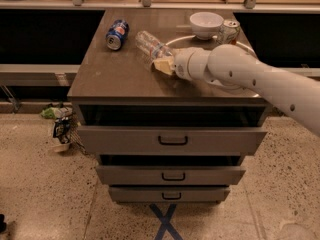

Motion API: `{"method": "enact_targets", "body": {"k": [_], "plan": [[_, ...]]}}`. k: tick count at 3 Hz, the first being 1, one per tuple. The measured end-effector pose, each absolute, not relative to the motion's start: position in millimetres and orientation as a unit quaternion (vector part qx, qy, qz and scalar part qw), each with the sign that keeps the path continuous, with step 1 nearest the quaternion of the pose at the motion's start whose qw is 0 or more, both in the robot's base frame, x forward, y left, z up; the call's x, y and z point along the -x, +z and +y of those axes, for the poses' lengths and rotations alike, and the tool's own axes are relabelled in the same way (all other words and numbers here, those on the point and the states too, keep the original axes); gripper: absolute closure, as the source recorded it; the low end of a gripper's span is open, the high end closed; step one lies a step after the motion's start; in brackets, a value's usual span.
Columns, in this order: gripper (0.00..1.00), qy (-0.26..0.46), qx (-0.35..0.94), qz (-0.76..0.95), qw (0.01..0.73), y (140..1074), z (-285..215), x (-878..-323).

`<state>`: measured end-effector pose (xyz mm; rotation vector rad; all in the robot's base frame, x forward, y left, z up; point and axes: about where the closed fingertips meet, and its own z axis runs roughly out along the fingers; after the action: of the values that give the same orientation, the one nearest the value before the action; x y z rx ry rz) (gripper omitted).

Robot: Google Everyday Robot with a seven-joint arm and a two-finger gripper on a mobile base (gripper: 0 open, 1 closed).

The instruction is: Move water bottle near white bowl

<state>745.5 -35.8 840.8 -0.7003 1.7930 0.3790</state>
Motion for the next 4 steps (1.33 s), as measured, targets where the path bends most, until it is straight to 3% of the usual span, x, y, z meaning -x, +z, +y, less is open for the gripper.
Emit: {"method": "enact_targets", "body": {"k": [1, 2, 3, 4], "plan": [[0.88, 0.132, 0.267, 0.774, 0.559, 848.6, -33.3, -743.6], [1.00, 0.110, 0.215, 0.787, 0.568, 858.2, -32.5, -733.6], [1.00, 0.086, 0.193, 0.800, 0.561, 843.8, -38.1, -729.5], [1.00, 0.050, 0.161, 0.814, 0.556, 833.5, -78.1, -736.3]]}}
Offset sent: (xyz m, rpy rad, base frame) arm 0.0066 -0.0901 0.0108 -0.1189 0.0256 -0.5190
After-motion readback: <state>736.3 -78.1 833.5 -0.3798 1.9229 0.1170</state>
